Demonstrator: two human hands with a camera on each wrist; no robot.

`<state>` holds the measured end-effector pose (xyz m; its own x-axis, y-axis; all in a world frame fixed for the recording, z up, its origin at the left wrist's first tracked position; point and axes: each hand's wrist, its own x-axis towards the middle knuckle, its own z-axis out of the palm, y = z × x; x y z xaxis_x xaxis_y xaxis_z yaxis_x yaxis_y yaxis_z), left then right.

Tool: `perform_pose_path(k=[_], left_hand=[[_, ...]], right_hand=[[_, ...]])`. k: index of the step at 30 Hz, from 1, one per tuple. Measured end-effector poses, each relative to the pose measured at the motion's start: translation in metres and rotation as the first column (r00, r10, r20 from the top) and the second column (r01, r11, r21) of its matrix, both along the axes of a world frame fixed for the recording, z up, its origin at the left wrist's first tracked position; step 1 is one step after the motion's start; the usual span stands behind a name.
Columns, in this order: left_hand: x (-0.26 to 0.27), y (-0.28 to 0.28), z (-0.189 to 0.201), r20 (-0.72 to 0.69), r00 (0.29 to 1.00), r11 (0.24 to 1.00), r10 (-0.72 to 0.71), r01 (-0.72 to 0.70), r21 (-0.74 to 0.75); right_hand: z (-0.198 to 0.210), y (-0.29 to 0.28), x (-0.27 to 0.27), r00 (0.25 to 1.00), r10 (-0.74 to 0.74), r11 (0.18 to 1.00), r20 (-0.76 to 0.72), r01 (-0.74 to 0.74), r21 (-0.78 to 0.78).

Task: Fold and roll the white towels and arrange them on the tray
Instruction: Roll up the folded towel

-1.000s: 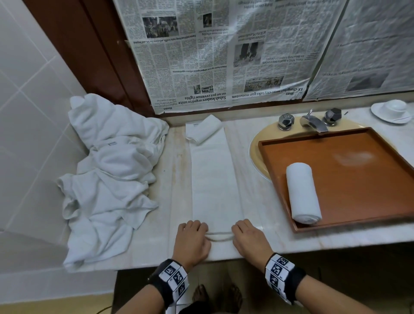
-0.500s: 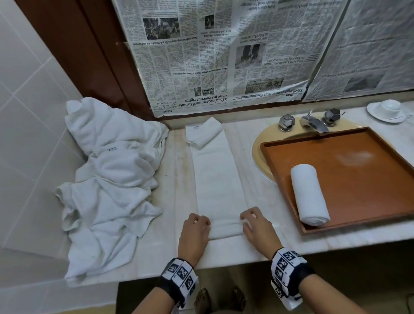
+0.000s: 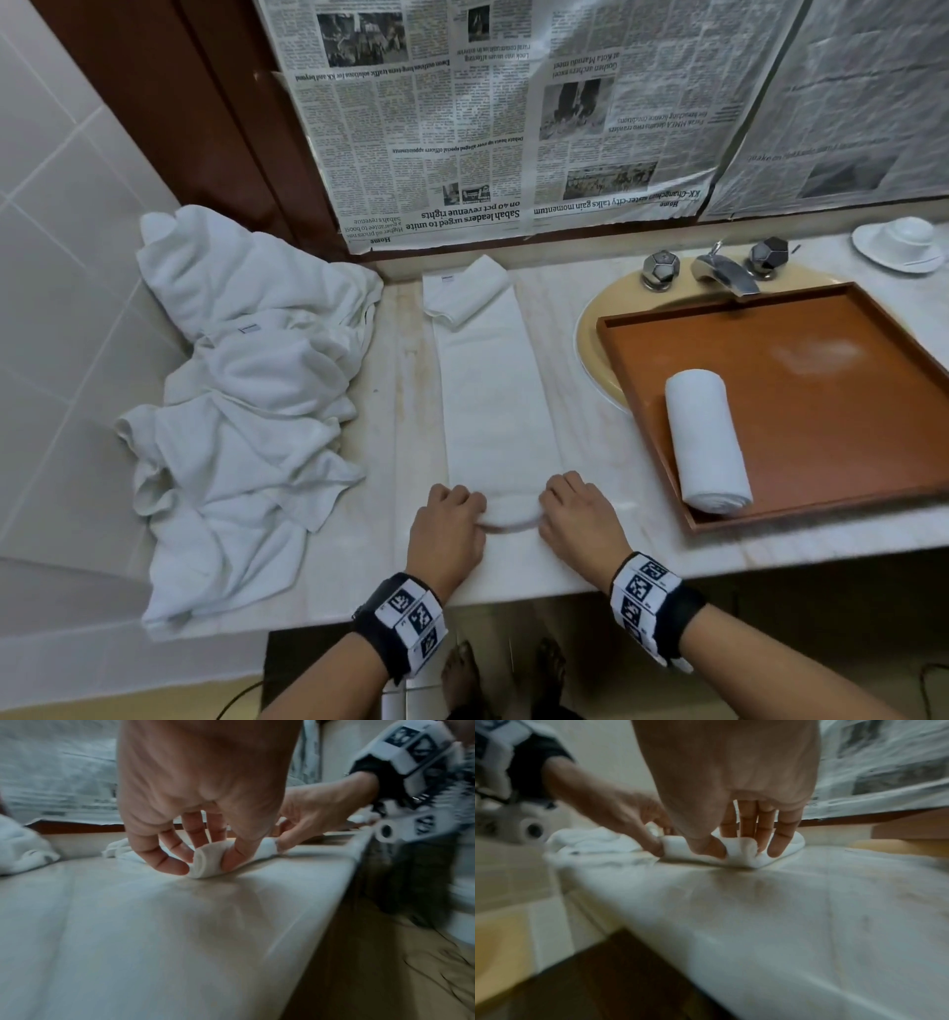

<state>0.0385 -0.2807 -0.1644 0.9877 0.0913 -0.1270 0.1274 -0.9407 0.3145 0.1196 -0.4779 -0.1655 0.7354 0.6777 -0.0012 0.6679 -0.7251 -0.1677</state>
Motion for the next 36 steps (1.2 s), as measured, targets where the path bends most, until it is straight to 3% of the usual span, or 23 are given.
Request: perform_pose_path(k=[3,7,13,15,16,18,21,23,27,31,36], left_hand=[[0.009,0.003,0.007,-0.04,0.991,0.982,0.131,-0.135,-0.135],[0.016,0.014,0.015,-0.159,0.936,0.858,0.315,-0.353,-0.373],[0.017,0.017,0.013,-0.168,0.806,0.643,0.568,-0.561,-0.521],[0.017,0.017,0.009,-0.121,0.781,0.621,0.613,-0.571,-0.537],[0.016,0.016,0.006,-0.085,0.785,0.635,0.613,-0.555,-0.538],[0.014,0.013,0.002,0.037,0.834,0.735,0.551,-0.464,-0.495],[0.01,0.004,-0.008,0.201,0.925,0.923,0.322,-0.259,-0.285],[0.006,0.001,-0.013,0.235,0.949,0.97,0.208,-0.17,-0.174],[0.008,0.006,-0.011,0.165,0.981,0.989,0.104,-0.085,-0.121],[0.018,0.007,0.0,0.099,0.986,0.989,0.135,-0.128,-0.075],[0.017,0.014,0.008,-0.045,0.975,0.945,0.219,-0.223,-0.239]], right_hand=[[-0.001,-0.004,0.007,0.988,-0.038,0.993,-0.148,0.054,0.104],[-0.002,-0.007,0.017,0.954,-0.094,0.969,-0.284,0.153,0.193],[-0.001,-0.006,0.025,0.898,-0.163,0.883,-0.409,0.318,0.345],[-0.001,-0.004,0.029,0.92,-0.142,0.889,-0.365,0.281,0.362],[-0.002,-0.002,0.03,0.935,-0.126,0.915,-0.33,0.238,0.326],[-0.004,0.003,0.033,0.964,-0.116,0.963,-0.239,0.168,0.21],[-0.002,0.002,0.027,0.993,-0.061,0.992,-0.097,0.072,0.107],[-0.003,-0.002,0.022,0.998,0.01,0.996,-0.061,-0.004,0.085],[-0.003,0.002,0.024,0.996,0.016,0.996,-0.086,-0.009,0.09],[0.006,0.007,0.042,0.954,-0.046,0.983,-0.298,0.096,0.157],[0.012,0.003,0.046,0.892,-0.097,0.969,-0.442,0.187,0.164]])
